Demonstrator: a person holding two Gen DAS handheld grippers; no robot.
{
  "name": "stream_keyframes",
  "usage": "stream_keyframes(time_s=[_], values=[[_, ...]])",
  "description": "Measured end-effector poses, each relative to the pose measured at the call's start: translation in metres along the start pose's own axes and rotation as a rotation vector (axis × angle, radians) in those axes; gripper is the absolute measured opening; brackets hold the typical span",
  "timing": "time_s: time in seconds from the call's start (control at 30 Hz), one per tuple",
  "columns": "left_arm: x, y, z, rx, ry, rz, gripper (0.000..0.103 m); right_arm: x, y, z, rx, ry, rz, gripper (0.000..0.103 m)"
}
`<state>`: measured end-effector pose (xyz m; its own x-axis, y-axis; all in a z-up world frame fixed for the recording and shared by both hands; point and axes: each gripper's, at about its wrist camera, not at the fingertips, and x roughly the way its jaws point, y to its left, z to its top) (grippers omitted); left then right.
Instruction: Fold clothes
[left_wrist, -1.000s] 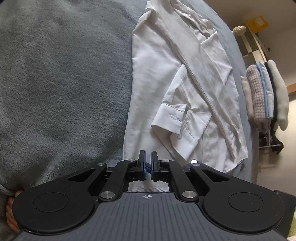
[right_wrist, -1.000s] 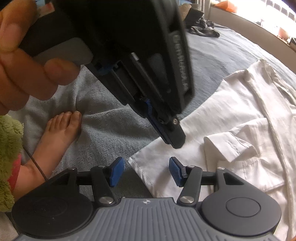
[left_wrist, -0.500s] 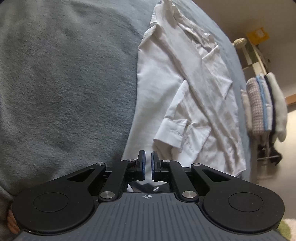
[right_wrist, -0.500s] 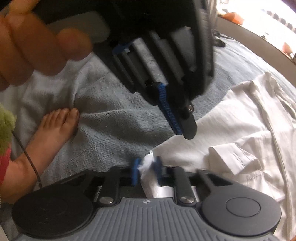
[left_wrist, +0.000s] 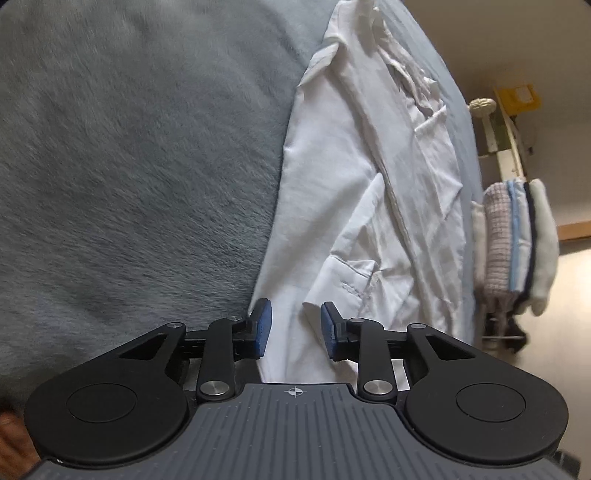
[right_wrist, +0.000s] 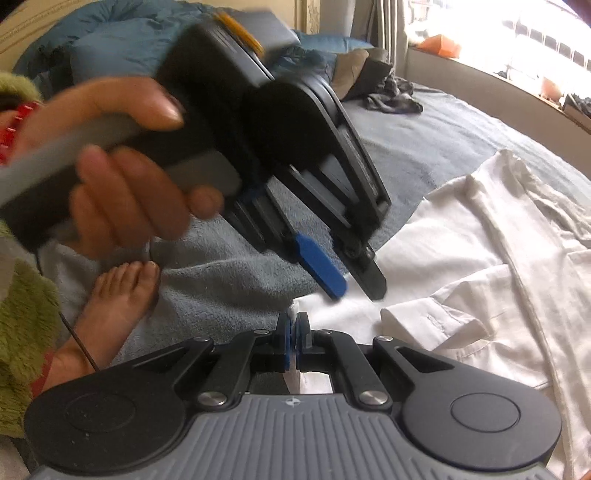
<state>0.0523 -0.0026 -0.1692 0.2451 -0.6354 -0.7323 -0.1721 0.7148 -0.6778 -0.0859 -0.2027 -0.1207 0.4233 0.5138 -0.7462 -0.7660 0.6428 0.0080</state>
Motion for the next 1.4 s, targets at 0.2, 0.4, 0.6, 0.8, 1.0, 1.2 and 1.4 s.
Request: stream_keyframes(time_s=[0.2,0.4,0.6,0.8,1.0,1.2,1.4], values=[[0.014,-0.009,0.011,0.031,0.046,-0.053,0.032,0.005,0.003,-0.003,-0.018,-0.022,0.012,0.002],[-0.001,0.002,0.014,-0.004,0.012,-0.046,0.033,0.004,-0.005,-0.005,0.000,-0.044,0.023,0.002],[-0.015,0.013,0.017,-0.037,-0.020,-0.043,0.038,0.003,-0.017,-0.003,0.036,-0.064,0.061,0.002],[0.001,0.009,0.021,-0.024,0.035,-0.084,0.039,-0.004,-0.018,-0.001,0.029,-0.079,0.095,0.002],[0.016,0.006,0.024,-0.011,0.089,-0.124,0.043,-0.007,-0.024,0.000,0.050,-0.077,0.126,0.002],[0.037,-0.001,0.027,0.007,0.153,-0.176,0.044,-0.007,-0.026,0.000,0.058,-0.077,0.150,0.002],[0.060,-0.013,0.034,0.022,0.205,-0.238,0.044,-0.007,-0.027,-0.001,0.074,-0.082,0.168,0.002]])
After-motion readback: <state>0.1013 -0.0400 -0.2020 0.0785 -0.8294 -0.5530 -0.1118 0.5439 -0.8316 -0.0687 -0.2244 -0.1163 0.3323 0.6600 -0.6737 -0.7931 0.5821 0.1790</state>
